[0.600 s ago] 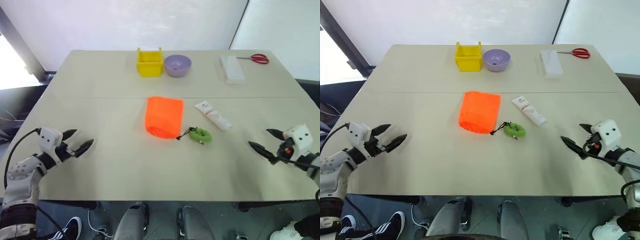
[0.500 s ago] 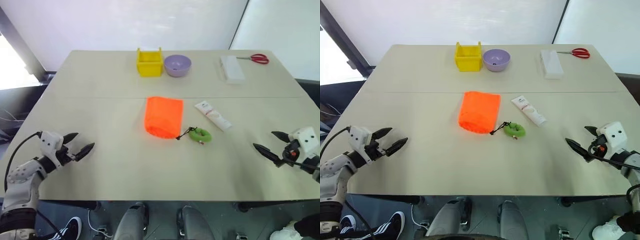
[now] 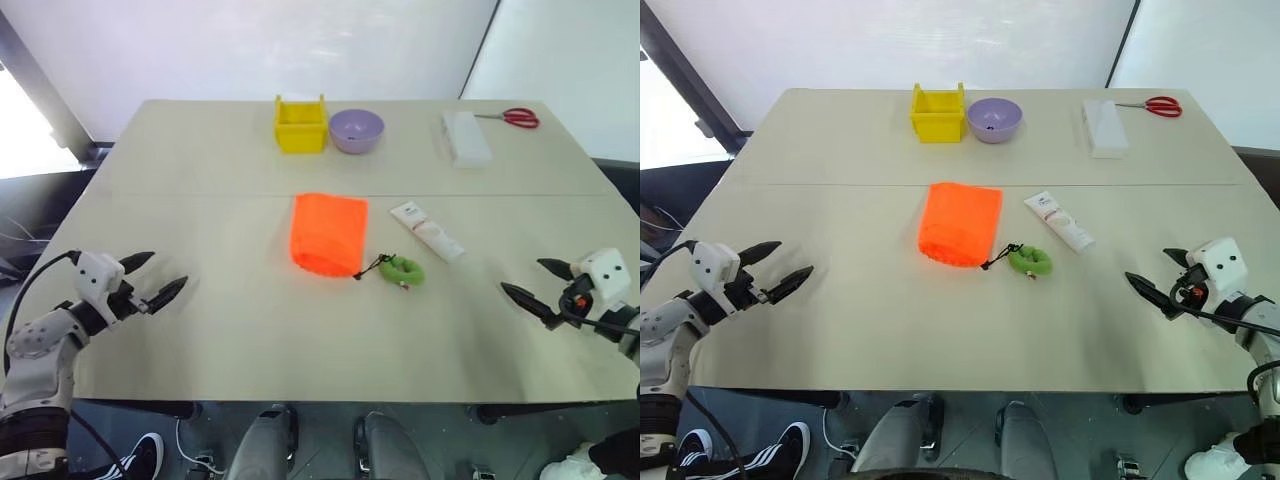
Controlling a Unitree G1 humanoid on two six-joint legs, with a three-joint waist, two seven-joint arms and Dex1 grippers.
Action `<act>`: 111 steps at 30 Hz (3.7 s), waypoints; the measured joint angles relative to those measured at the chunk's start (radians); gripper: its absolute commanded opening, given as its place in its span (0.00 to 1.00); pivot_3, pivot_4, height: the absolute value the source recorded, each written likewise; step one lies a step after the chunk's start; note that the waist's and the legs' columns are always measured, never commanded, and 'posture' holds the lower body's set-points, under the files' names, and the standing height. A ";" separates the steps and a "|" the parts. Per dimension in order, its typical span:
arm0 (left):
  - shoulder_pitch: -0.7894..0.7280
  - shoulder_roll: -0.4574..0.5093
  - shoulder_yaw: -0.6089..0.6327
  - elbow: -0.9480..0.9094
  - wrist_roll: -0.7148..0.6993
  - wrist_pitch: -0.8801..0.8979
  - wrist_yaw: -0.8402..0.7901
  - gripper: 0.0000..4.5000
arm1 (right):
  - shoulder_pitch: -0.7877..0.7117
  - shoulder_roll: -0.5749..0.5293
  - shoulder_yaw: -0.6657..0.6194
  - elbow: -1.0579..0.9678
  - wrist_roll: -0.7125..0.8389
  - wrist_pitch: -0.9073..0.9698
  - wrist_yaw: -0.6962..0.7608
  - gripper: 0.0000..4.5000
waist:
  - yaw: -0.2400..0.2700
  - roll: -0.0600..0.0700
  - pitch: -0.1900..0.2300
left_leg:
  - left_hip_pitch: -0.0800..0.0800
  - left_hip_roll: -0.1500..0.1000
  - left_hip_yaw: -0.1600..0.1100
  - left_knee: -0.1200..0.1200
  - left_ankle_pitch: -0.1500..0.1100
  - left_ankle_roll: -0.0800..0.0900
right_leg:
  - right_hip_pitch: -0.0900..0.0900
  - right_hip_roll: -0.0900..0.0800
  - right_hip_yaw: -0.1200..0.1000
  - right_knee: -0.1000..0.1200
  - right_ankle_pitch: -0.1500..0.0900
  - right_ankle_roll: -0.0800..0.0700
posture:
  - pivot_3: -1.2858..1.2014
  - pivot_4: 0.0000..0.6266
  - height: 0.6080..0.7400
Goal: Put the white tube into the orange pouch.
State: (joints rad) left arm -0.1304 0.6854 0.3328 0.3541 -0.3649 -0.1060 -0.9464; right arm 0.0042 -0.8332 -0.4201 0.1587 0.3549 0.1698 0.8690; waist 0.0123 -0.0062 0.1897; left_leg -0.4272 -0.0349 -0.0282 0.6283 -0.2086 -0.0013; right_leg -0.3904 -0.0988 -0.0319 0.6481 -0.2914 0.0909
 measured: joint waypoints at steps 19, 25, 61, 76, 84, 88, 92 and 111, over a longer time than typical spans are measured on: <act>-0.044 -0.038 -0.071 -0.147 -0.016 0.017 -0.036 1.00 | 0.065 0.032 0.053 -0.305 0.133 0.121 0.061 0.99 | 0.003 0.000 0.000 | 0.000 0.001 0.000 0.001 0.000 0.000 | 0.001 0.000 0.000 0.001 0.000 0.000 | 0.52 0.24 1.00; -0.251 -0.094 -0.296 -0.239 0.064 -0.012 -0.102 1.00 | 0.034 0.060 0.143 -0.417 0.157 0.159 0.053 0.99 | 0.001 -0.001 0.000 | 0.000 0.001 0.001 0.002 0.000 0.000 | 0.002 0.000 0.000 -0.003 0.004 0.001 | 0.52 0.24 1.00; -0.431 -0.181 -0.579 -0.004 0.714 -0.538 0.289 1.00 | -0.003 0.108 0.182 -0.393 0.081 0.114 -0.012 0.99 | 0.002 -0.001 0.000 | 0.000 0.000 0.002 0.004 0.001 0.003 | 0.001 0.003 0.000 0.000 0.009 0.012 | 0.52 0.24 1.00; -0.450 -0.224 -0.612 -0.026 0.878 -0.467 0.534 1.00 | -0.022 0.108 0.202 -0.394 0.080 0.115 -0.022 0.99 | 0.002 -0.001 0.000 | 0.000 0.000 0.003 0.004 0.001 0.003 | 0.001 0.003 0.000 0.001 0.009 0.012 | 0.52 0.24 1.00; -0.424 -0.215 -0.626 -0.046 0.880 -0.447 0.544 0.81 | -0.022 0.108 0.208 -0.394 0.079 0.115 -0.028 1.00 | 0.002 -0.001 0.000 | 0.000 0.000 0.002 0.004 0.001 0.003 | 0.001 0.003 0.000 0.001 0.009 0.012 | 0.52 0.24 1.00; -0.420 -0.215 -0.628 -0.066 0.880 -0.440 0.544 0.36 | -0.021 0.108 0.208 -0.401 0.079 0.115 -0.028 1.00 | 0.002 -0.001 0.000 | 0.000 0.000 0.003 0.004 0.001 0.003 | 0.001 0.003 0.000 0.001 0.010 0.012 | 0.52 0.24 1.00; -0.412 -0.216 -0.631 -0.074 0.879 -0.420 0.543 0.00 | -0.021 0.108 0.209 -0.409 0.079 0.115 -0.030 1.00 | 0.002 -0.001 0.000 | 0.000 0.000 0.002 0.004 0.001 0.003 | 0.001 0.003 0.000 0.001 0.010 0.012 | 0.52 0.24 1.00; -0.384 -0.248 -0.625 -0.153 0.674 -0.277 0.405 0.00 | -0.048 0.125 0.253 -0.447 0.071 0.128 -0.049 1.00 | 0.000 -0.001 0.000 | 0.000 0.000 0.002 0.005 0.001 0.003 | 0.001 0.003 0.000 0.002 0.010 0.012 | 0.52 0.24 1.00</act>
State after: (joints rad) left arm -0.5141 0.4370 -0.2918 0.2015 0.3093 -0.3834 -0.5415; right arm -0.0438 -0.7081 -0.1670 -0.2883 0.4261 0.2975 0.8201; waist 0.0123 -0.0074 0.1896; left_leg -0.4269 -0.0350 -0.0258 0.6330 -0.2071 0.0016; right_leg -0.3894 -0.0960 -0.0315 0.6497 -0.2819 0.1029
